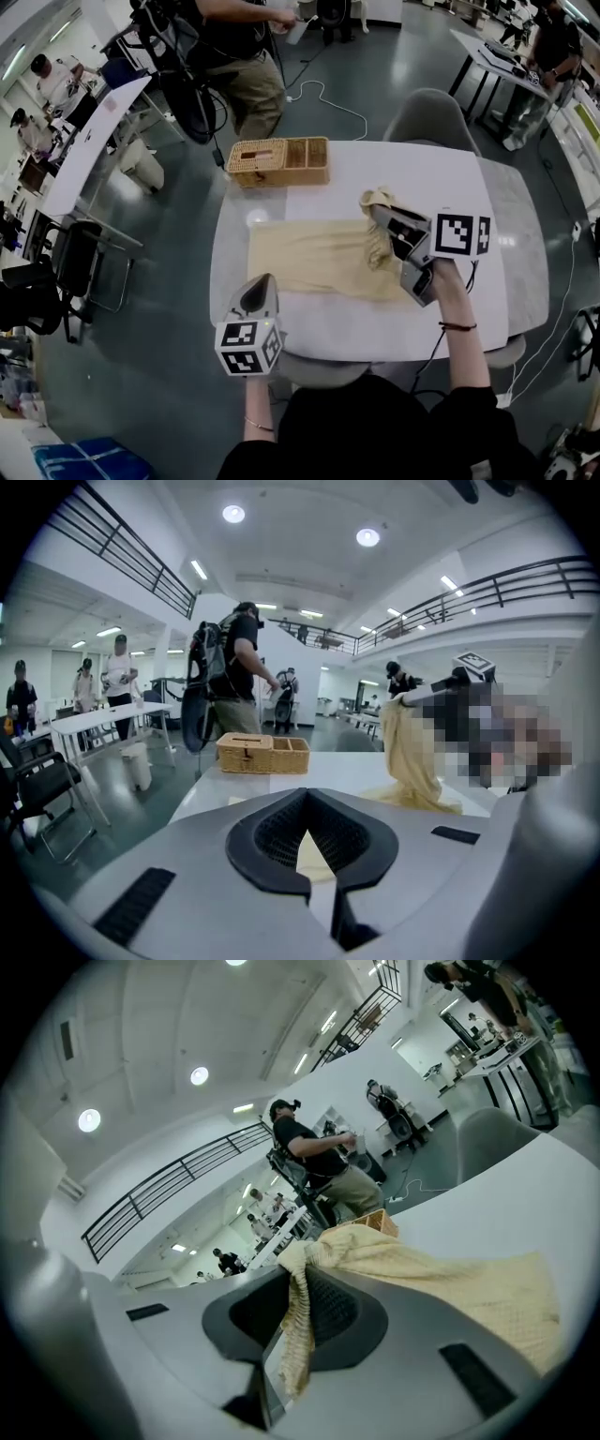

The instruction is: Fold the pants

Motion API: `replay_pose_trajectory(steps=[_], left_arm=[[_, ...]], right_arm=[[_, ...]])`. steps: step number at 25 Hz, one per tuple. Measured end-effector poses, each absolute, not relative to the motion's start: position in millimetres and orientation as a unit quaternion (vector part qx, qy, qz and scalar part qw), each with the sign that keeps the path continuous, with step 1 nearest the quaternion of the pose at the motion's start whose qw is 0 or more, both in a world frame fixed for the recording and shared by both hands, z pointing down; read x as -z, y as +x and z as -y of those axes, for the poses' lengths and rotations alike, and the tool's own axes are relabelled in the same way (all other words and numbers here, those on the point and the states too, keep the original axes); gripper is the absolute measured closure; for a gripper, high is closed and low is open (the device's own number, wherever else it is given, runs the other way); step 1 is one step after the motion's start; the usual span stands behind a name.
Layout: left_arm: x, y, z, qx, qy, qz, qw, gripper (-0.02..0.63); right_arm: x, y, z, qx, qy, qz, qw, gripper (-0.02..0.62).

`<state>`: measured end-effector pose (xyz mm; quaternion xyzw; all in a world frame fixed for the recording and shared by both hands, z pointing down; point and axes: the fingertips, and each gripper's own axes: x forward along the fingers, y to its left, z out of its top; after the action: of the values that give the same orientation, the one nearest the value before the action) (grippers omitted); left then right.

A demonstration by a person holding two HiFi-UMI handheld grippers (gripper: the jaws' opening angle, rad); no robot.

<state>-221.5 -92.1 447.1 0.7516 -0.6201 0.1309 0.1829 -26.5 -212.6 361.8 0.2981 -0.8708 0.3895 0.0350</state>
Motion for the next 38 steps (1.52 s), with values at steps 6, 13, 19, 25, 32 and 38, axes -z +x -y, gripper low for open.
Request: replay_pose_trajectory(steps=[6,13,19,25,32,38], left_arm=[[-471,-250,98,-0.138,0.765,0.596,0.201,0.598],[-472,-242,107,-0.147,0.784,0.565,0.21,0.598],[-479,-257,107,-0.149,0.791,0.551,0.218,0.598],[-493,-273,104,-0.152,0.796,0.54,0.228,0.598],[-514,-295,103,-0.158,0.798,0.531,0.238,0.598],[-529,-307,105,-0.157,0.796,0.526,0.254,0.598]], right_arm=[[-370,-64,217,-0.396,0.311,0.864,0.024,0.541],[-371,-71,219,-0.398,0.329,0.856,0.024,0.541],[-378,-106,215,-0.39,0.317,0.864,0.033,0.541],[-413,-141,214,-0.385,0.329,0.859,0.072,0.541],[-458,-178,216,-0.384,0.349,0.846,0.12,0.541],[-492,-202,222,-0.385,0.364,0.834,0.152,0.541]])
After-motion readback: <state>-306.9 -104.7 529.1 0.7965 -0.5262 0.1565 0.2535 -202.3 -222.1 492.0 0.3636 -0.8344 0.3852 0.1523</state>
